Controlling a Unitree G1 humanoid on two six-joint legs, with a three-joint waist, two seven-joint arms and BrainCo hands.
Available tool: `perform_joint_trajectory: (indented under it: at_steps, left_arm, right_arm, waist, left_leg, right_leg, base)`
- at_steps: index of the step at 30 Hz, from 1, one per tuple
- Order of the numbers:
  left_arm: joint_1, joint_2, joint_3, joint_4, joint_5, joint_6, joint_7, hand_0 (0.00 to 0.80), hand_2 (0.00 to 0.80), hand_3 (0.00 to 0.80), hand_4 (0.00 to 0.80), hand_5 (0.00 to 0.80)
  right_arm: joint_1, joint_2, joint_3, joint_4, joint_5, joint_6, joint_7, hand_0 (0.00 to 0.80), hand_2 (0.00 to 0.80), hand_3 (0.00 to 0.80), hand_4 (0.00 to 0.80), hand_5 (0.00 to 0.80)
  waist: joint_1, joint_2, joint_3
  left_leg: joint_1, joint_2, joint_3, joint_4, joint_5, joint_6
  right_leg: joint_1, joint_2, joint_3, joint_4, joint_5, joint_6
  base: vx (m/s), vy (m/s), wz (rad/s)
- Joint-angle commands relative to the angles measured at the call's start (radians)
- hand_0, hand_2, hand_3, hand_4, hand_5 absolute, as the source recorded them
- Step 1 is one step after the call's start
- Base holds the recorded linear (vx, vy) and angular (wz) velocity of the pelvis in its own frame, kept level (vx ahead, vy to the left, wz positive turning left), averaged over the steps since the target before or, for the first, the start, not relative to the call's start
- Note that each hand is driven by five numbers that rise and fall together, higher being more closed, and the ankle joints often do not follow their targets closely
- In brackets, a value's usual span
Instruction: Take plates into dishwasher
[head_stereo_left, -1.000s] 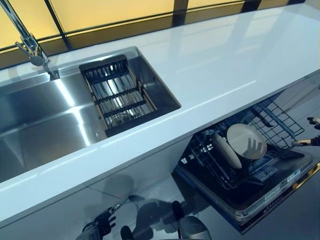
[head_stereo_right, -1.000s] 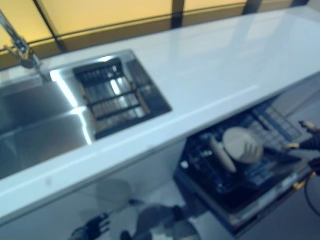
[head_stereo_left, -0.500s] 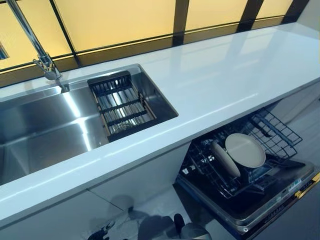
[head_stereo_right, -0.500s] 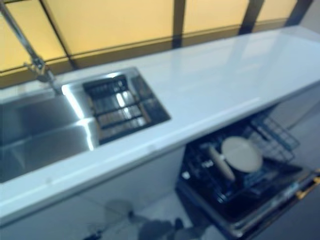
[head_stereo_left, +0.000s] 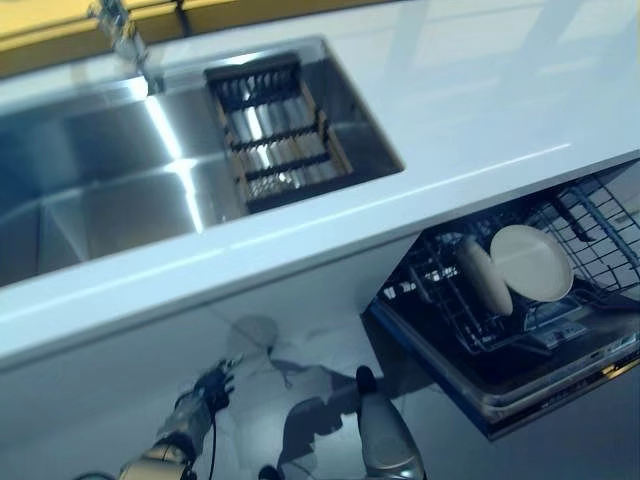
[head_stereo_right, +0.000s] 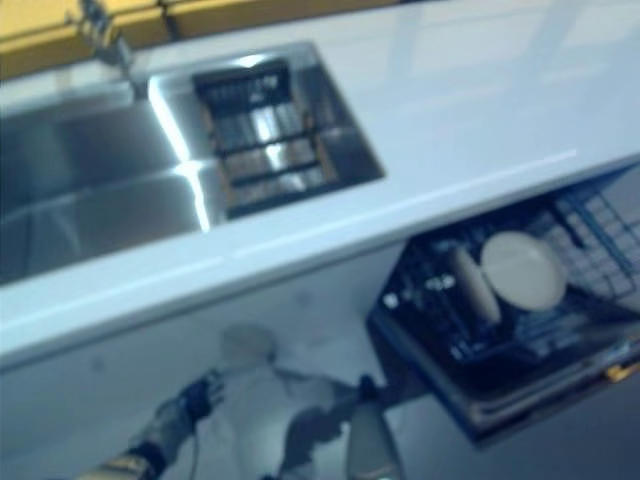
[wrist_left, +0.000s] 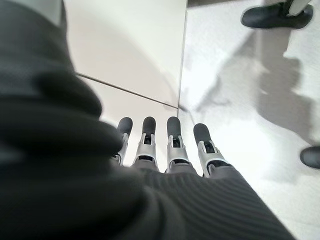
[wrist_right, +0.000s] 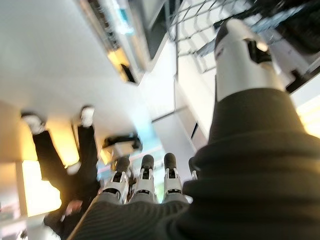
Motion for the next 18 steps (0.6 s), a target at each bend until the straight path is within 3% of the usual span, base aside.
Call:
perform_joint_trajectory:
  at_steps: [1,6,8,11,14,15,18]
  left_arm:
    - [0.114,0.032,0.062,0.006,-0.037,0.013,0.042,0.0,0.0,0.0,0.0,0.0]
    - [0.154,0.036,0.109,0.012,-0.064,0.013,0.073,0.0,0.0,0.0,0.0,0.0]
    - [0.16,0.029,0.123,0.001,-0.056,0.015,0.081,0.0,0.0,0.0,0.0,0.0]
    - [0.163,0.026,0.116,-0.017,-0.024,0.01,0.061,0.0,0.0,0.0,0.0,0.0]
    - [0.149,0.04,0.085,-0.047,0.01,0.014,0.059,0.0,0.0,0.0,0.0,0.0]
    - [0.143,0.051,0.074,-0.05,0.018,0.019,0.053,0.0,0.0,0.0,0.0,0.0]
    - [0.155,0.094,0.074,-0.035,0.063,0.029,0.03,0.0,0.0,0.0,0.0,0.0]
  right_arm:
    - [-0.04,-0.02,0.016,0.036,-0.013,-0.086,-0.017,0.0,0.0,0.0,0.0,0.0]
    - [-0.075,-0.063,0.047,0.045,-0.039,-0.062,0.001,0.0,0.0,0.0,0.0,0.0]
    - [-0.093,-0.054,0.067,0.044,-0.062,-0.035,-0.017,0.0,0.0,0.0,0.0,0.0]
    - [-0.1,-0.064,0.076,0.065,-0.096,0.008,0.0,0.0,0.0,0.0,0.0,0.0]
    - [-0.042,-0.049,0.051,0.087,-0.164,0.042,0.025,0.0,0.0,0.0,0.0,0.0]
    - [-0.011,-0.036,0.039,0.087,-0.175,0.046,0.031,0.0,0.0,0.0,0.0,0.0]
    - [0.084,0.012,0.01,0.076,-0.193,0.056,0.07,0.0,0.0,0.0,0.0,0.0]
  waist:
    - [0.05,-0.017,0.003]
    - [0.065,-0.015,-0.067]
    - [0.076,-0.026,-0.082]
    - [0.071,-0.037,-0.097]
    - [0.056,-0.056,-0.086]
    - [0.054,-0.061,-0.08]
    - [0.08,-0.068,-0.06]
  left_leg:
    - [0.113,-0.042,-0.007,0.077,-0.122,0.103]
    - [0.171,-0.041,0.012,0.125,-0.132,0.089]
    - [0.163,-0.045,0.018,0.17,-0.133,0.091]
    - [0.171,-0.047,0.034,0.214,-0.164,0.1]
    - [0.161,-0.068,0.055,0.275,-0.226,0.127]
    - [0.156,-0.078,0.061,0.279,-0.227,0.129]
    - [0.155,-0.093,0.133,0.249,-0.195,0.128]
  right_leg:
    - [-0.033,0.051,-0.003,-0.1,0.177,0.012]
    - [0.002,0.038,-0.057,-0.127,0.162,-0.008]
    - [0.029,0.035,-0.057,-0.158,0.168,-0.006]
    - [0.034,0.016,-0.041,-0.216,0.195,0.016]
    - [0.047,-0.012,-0.015,-0.266,0.228,0.051]
    - [0.049,-0.018,-0.027,-0.273,0.235,0.057]
    - [0.082,-0.032,-0.159,-0.214,0.253,0.053]
  base:
    - [-0.26,0.015,0.28]
    - [-0.234,0.081,-0.12]
    - [-0.213,0.064,-0.13]
    - [-0.153,0.091,-0.09]
    - [-0.047,0.124,-0.07]
    - [-0.108,0.103,-0.05]
    - [-0.248,0.033,-0.14]
